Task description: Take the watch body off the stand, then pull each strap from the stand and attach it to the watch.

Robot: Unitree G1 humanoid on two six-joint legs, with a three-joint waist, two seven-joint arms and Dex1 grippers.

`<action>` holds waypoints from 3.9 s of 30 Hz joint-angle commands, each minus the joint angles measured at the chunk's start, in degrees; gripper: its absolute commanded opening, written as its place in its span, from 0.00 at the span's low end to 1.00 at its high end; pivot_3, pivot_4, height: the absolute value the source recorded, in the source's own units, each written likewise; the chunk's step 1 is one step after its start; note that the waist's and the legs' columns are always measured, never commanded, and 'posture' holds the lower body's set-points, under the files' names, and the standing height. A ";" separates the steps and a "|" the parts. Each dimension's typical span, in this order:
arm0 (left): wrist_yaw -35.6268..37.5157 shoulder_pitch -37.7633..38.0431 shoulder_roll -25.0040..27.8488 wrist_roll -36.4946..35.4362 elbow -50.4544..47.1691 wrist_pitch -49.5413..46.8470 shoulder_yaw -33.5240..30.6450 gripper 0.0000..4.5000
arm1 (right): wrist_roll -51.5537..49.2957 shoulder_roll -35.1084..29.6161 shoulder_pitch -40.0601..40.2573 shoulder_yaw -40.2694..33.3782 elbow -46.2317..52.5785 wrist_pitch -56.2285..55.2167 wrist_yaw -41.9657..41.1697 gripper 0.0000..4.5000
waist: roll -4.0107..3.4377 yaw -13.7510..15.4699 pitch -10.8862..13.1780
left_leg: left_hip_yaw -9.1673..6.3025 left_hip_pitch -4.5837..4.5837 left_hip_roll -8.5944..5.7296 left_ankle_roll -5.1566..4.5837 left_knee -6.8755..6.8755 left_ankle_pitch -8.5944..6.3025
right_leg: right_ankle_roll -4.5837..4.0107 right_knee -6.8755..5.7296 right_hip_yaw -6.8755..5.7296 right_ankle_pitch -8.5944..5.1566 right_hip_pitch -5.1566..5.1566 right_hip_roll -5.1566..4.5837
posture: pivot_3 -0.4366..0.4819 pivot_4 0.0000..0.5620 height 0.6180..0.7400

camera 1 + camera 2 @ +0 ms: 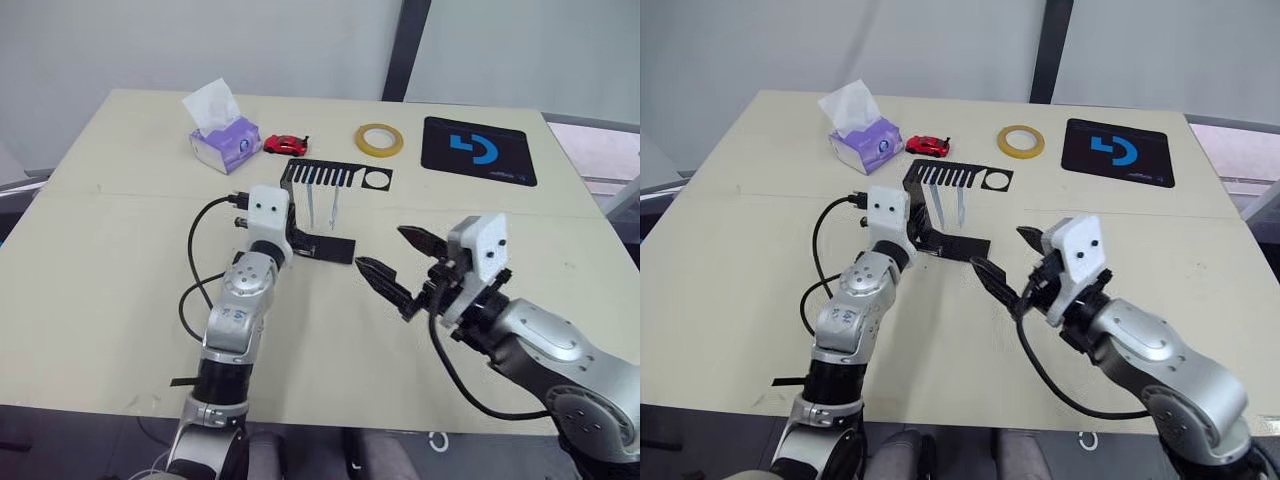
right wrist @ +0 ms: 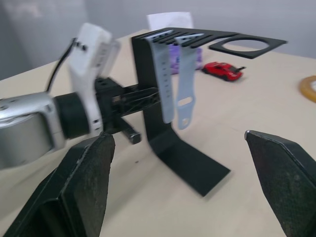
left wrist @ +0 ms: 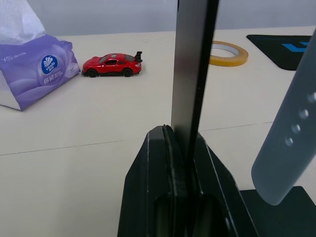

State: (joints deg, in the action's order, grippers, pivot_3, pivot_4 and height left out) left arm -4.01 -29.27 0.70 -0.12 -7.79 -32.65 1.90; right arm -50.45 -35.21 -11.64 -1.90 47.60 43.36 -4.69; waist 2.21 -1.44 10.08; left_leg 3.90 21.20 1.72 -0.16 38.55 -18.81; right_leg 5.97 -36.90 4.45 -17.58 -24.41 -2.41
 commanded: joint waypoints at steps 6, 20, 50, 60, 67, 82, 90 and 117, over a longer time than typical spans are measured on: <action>-7.71 -3.62 -3.74 5.11 2.68 0.82 1.22 0.00 | 12.32 17.80 -13.07 10.76 -6.01 8.45 20.92 1.00 | 0.01 -0.24 -0.01 | 0.00 0.07 0.02 0.01 0.04 0.01 | -0.01 -0.03 -0.12 0.00 -0.07 -0.04 | 0.48 0.27 0.98; -8.07 -4.46 -5.16 5.93 3.05 0.45 1.36 0.00 | 26.79 29.15 -20.11 14.13 -15.06 8.63 20.96 0.69 | 0.00 -0.17 -0.02 | -0.14 0.18 0.00 0.02 0.07 0.01 | -0.05 -0.05 -0.93 -0.02 -0.12 -0.16 | 0.48 0.27 0.98; -7.83 -5.68 -5.66 6.04 3.74 1.45 1.49 0.00 | 41.65 40.68 -27.87 11.14 -31.59 1.02 16.85 0.59 | -0.02 -0.25 0.00 | -0.23 0.26 0.00 0.06 -0.12 0.03 | -0.06 -0.04 -1.06 -0.02 -0.16 -0.21 | 0.48 0.27 0.98; -8.01 -5.69 -6.10 6.02 4.16 2.09 1.52 0.00 | 44.48 41.26 -27.30 11.73 -32.92 -0.58 16.00 0.19 | -0.03 -0.27 0.00 | -0.23 0.26 0.00 0.09 -0.26 0.05 | -0.06 -0.02 -1.07 -0.02 -0.18 -0.22 | 0.48 0.27 0.98; -8.09 -5.73 -6.26 5.93 4.22 2.46 1.48 0.00 | 45.65 42.22 -26.80 12.41 -32.70 -0.88 15.68 0.02 | -0.03 -0.27 0.00 | -0.23 0.26 0.00 0.29 -0.31 0.16 | -0.06 0.00 -1.07 -0.02 -0.18 -0.22 | 0.48 0.27 0.98; -7.99 -6.67 -6.29 5.79 6.62 3.53 1.28 0.00 | 49.57 41.14 -23.35 16.01 -25.66 2.11 13.90 0.02 | -0.03 -0.26 0.00 | -0.25 0.27 -0.01 0.27 -0.37 0.15 | -0.06 0.04 -1.09 -0.02 -0.18 -0.22 | 0.48 0.27 0.98; -7.45 -7.70 -6.35 5.50 8.48 4.17 1.18 0.00 | 50.37 40.56 -21.37 16.32 -21.41 5.21 12.48 0.02 | -0.03 -0.22 0.00 | -0.28 0.27 -0.02 0.24 -0.37 0.14 | -0.07 0.08 -1.11 -0.02 -0.17 -0.23 | 0.48 0.27 0.98; 1.23 -2.76 -4.50 -0.26 -2.63 -5.97 -0.64 1.00 | 42.66 29.39 -13.33 10.85 -2.73 13.31 -3.84 0.00 | -0.04 -0.42 0.01 | -0.33 0.29 -0.01 0.09 -0.47 0.05 | -0.11 0.35 -1.14 -0.05 -0.22 -0.21 | 0.48 0.27 0.98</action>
State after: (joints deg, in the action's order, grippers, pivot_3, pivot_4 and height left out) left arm -4.35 -32.30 -4.37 0.58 -5.17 -36.89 1.14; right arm -5.94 -5.07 -25.15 10.27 41.00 56.73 -6.42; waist 2.16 -1.86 10.09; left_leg 3.56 21.49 1.72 -0.06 38.08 -18.75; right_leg 5.84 -36.56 3.32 -17.63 -24.63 -2.62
